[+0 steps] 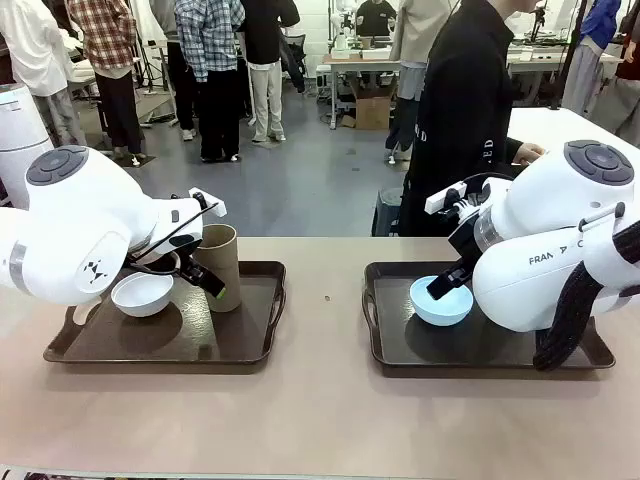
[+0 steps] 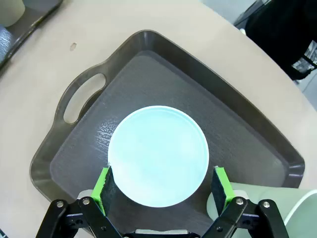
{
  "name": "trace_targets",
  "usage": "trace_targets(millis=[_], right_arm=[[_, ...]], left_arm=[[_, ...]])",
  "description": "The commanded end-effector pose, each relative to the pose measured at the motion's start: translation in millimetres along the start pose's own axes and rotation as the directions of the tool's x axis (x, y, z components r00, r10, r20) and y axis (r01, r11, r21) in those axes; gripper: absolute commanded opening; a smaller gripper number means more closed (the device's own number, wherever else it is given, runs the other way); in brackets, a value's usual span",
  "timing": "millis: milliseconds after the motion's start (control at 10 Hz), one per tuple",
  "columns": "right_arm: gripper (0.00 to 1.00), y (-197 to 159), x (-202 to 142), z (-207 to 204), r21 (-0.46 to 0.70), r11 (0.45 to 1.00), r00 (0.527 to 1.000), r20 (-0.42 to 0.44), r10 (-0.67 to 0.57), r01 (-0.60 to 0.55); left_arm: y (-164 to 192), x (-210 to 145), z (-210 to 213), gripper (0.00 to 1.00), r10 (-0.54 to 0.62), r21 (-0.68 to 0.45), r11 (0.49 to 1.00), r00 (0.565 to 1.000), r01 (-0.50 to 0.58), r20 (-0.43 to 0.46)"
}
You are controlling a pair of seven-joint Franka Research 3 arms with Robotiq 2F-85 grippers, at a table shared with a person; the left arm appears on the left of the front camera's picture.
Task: Set up a tray with a mat and arrange the tableware.
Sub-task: Pick up the Picnic Bowl and Reusable plastic cup from the Handle tray in front of the human's position and hold them in the air.
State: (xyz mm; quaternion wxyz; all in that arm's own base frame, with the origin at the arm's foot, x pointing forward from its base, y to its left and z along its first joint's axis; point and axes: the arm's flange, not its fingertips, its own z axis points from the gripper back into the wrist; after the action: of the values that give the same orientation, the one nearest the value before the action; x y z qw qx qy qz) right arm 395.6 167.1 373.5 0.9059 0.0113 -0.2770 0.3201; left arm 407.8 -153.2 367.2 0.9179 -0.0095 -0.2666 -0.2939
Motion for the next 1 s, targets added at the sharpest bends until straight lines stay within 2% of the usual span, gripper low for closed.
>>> trace_targets(millis=[0, 900], right_arm=[[1.0, 0.1, 0.0, 0.0, 0.0, 1.0, 1.0, 0.0, 0.0, 0.0], [1.0, 0.1, 0.0, 0.0, 0.0, 1.0, 1.0, 0.0, 0.0, 0.0]], left_arm=[[-0.8, -1.5, 3.3, 1.0, 0.0, 0.0, 1.0, 1.0, 0.0, 0.003], [-0.8, -1.5, 3.3, 1.0, 0.0, 0.0, 1.0, 1.0, 0.0, 0.003]])
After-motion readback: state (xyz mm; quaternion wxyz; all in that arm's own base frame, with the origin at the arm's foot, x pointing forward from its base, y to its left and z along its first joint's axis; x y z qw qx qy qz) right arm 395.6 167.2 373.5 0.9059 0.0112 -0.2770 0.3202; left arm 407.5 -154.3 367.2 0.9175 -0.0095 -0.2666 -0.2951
